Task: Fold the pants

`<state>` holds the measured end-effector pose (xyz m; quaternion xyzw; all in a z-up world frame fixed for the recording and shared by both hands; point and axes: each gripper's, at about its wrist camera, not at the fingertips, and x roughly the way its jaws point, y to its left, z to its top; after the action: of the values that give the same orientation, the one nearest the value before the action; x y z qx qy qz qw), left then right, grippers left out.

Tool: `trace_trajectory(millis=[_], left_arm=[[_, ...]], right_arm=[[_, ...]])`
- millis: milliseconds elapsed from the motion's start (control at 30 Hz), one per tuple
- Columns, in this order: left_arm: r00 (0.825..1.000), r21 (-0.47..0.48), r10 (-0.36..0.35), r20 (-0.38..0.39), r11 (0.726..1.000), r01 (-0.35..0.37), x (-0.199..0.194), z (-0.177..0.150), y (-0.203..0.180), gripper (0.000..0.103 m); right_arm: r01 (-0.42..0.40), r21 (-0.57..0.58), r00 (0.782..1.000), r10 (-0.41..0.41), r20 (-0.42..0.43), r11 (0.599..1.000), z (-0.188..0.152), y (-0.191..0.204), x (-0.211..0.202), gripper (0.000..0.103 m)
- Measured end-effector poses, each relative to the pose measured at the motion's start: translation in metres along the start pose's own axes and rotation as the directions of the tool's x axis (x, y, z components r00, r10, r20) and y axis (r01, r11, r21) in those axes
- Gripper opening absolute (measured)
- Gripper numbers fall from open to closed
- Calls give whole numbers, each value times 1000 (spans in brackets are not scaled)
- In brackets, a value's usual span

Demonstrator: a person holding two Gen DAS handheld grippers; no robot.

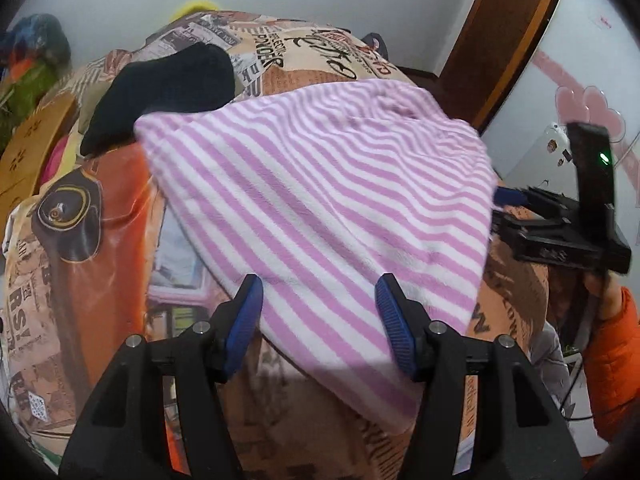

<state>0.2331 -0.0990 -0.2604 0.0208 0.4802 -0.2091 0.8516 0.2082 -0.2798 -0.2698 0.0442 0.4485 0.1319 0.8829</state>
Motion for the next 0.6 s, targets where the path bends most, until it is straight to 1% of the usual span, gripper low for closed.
trace_trajectory(millis=[100, 200, 333, 433, 500, 533, 600], left_arm=[[1000, 29, 12, 16, 999, -13, 1, 9, -6, 58], [1000, 8, 11, 22, 1000, -11, 1, 22, 2, 58], [995, -21, 79, 54, 997, -78, -3, 41, 30, 59], [984, -44, 160, 74, 987, -158, -6, 56, 62, 59], [978, -55, 194, 81, 980, -190, -6, 62, 81, 66], [974, -53, 213, 83, 977, -209, -3, 65, 94, 67], [968, -50, 242, 67, 970, -239, 7, 70, 116, 69]], right_arm=[[5, -20, 1000, -5, -1, 1000, 11, -4, 7, 70], [42, -53, 999, -42, 3, 998, 25, -6, 19, 70], [79, -78, 997, -79, 10, 994, 42, -11, 34, 70], [108, -73, 994, -108, 4, 991, 51, -14, 38, 70], [133, -81, 991, -133, 9, 988, 50, -10, 32, 70], [151, -86, 989, -150, 15, 985, 48, -7, 26, 70], [148, -82, 989, -147, 25, 985, 44, -3, 14, 70]])
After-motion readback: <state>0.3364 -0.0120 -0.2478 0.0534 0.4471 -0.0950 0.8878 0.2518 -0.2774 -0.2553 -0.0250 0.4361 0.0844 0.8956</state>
